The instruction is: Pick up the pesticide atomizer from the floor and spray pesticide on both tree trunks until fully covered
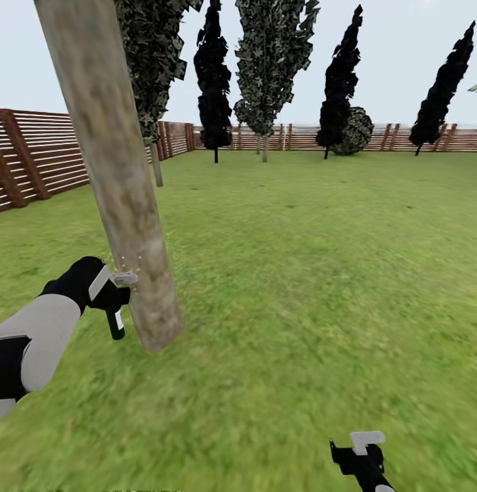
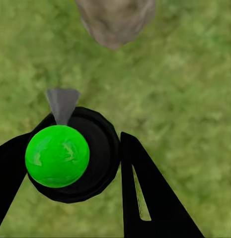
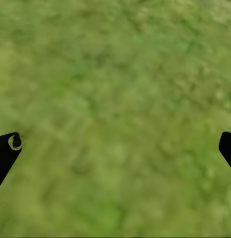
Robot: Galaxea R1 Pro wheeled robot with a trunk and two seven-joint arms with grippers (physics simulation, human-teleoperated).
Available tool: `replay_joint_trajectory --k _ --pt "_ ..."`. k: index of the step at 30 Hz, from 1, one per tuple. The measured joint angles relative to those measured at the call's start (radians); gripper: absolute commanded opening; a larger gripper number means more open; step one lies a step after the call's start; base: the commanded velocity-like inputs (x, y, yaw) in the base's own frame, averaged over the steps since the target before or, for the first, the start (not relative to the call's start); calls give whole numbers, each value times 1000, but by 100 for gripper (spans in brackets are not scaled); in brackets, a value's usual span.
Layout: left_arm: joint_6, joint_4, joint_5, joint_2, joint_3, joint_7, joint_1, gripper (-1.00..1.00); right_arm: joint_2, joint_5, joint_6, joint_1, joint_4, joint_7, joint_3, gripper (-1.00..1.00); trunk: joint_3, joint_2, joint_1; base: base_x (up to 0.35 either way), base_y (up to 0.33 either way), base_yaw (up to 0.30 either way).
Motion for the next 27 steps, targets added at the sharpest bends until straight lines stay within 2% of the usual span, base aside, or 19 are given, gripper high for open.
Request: replay_joint_trajectory --k 5,15,27 --pt "-1 0 0 0 1 0 2 -100 0 0 0 0 1 0 0 100 0 0 0 68 -35 257" --pt "-1 -1 2 0 2 0 5 -100 -3 -1 0 0 -1 0 0 100 0 0 0 212 -183 17" --pt "-1 -1 0 0 2 0 5 -100 -2 -1 0 0 -1 0 -1 100 0 0 0 -19 -273 0"
